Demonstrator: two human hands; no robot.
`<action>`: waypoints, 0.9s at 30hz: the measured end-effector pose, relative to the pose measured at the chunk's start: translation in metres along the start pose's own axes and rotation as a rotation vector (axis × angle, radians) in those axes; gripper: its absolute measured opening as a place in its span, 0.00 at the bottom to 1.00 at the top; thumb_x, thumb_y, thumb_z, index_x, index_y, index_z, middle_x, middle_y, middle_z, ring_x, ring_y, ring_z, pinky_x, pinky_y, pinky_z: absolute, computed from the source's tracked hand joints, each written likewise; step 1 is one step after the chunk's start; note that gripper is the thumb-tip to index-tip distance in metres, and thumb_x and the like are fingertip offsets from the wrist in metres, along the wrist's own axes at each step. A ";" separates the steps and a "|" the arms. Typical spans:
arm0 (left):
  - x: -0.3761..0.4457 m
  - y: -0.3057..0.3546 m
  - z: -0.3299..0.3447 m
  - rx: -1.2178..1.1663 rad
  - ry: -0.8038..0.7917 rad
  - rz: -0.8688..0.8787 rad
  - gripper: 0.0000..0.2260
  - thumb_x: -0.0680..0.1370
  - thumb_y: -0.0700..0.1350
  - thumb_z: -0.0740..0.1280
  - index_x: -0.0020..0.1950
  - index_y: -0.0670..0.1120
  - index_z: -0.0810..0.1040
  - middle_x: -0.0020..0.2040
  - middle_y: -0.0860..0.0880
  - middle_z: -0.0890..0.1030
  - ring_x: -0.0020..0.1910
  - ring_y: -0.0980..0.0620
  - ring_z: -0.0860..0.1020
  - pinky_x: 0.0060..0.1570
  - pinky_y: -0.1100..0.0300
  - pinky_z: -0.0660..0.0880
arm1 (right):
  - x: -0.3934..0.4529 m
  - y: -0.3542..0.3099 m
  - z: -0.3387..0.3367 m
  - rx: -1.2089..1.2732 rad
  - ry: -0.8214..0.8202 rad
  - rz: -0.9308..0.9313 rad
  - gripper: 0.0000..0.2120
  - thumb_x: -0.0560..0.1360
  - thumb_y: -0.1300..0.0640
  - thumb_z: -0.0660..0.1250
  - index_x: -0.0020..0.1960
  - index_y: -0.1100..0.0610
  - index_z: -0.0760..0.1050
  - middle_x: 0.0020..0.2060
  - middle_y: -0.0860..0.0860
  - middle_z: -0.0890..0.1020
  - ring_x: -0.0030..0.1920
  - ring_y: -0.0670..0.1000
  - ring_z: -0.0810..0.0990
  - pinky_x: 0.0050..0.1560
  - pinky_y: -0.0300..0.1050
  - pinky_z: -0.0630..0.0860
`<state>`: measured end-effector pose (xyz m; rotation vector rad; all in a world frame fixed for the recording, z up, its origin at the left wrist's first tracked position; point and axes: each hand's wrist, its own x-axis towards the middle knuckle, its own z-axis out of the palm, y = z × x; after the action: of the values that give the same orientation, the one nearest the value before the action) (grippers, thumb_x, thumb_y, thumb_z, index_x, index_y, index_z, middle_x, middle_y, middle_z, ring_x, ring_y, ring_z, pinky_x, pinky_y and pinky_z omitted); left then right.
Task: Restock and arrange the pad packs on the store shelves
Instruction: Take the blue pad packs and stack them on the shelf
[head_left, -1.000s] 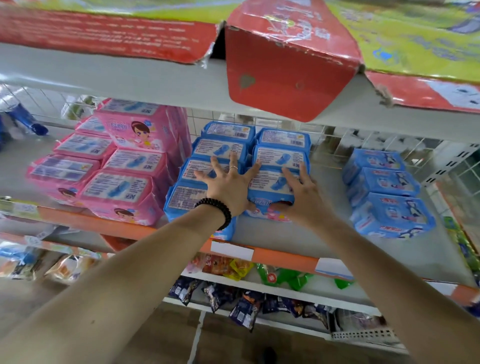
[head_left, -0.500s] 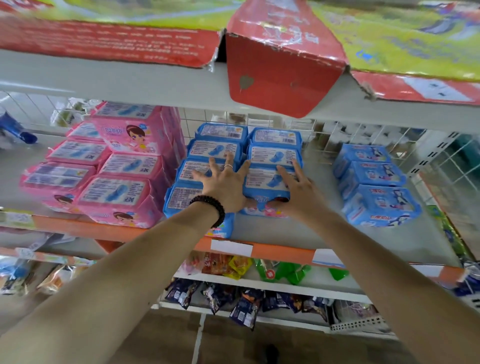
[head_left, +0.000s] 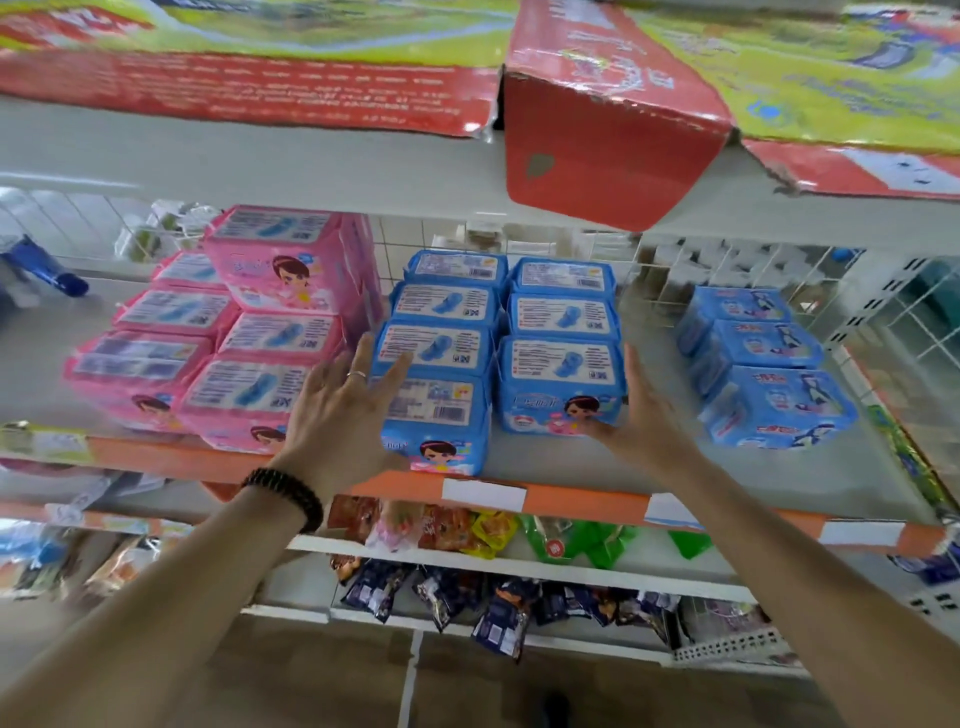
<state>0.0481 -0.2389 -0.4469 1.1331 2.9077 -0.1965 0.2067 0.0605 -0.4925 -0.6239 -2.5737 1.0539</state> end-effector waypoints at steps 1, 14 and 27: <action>0.005 -0.001 0.001 0.024 -0.015 -0.001 0.60 0.65 0.72 0.72 0.81 0.55 0.35 0.81 0.36 0.45 0.80 0.39 0.52 0.79 0.44 0.48 | 0.001 -0.002 0.003 0.006 -0.004 0.001 0.47 0.70 0.46 0.77 0.79 0.48 0.51 0.67 0.48 0.76 0.63 0.45 0.76 0.64 0.53 0.75; 0.021 0.007 0.010 0.097 -0.083 0.026 0.59 0.68 0.67 0.74 0.80 0.53 0.32 0.64 0.37 0.71 0.56 0.43 0.75 0.65 0.50 0.68 | 0.005 -0.001 0.027 -0.135 0.113 0.011 0.45 0.73 0.45 0.73 0.79 0.49 0.48 0.63 0.52 0.80 0.59 0.58 0.81 0.55 0.60 0.79; 0.024 0.007 -0.023 -0.155 -0.187 0.006 0.56 0.60 0.84 0.56 0.77 0.63 0.29 0.80 0.47 0.31 0.79 0.33 0.40 0.73 0.29 0.41 | -0.010 0.008 -0.003 -0.034 -0.039 0.030 0.60 0.69 0.46 0.78 0.80 0.50 0.35 0.75 0.50 0.68 0.73 0.51 0.69 0.72 0.58 0.66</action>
<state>0.0362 -0.2147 -0.4268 1.0396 2.7023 -0.0703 0.2189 0.0628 -0.4972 -0.6588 -2.6287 1.0432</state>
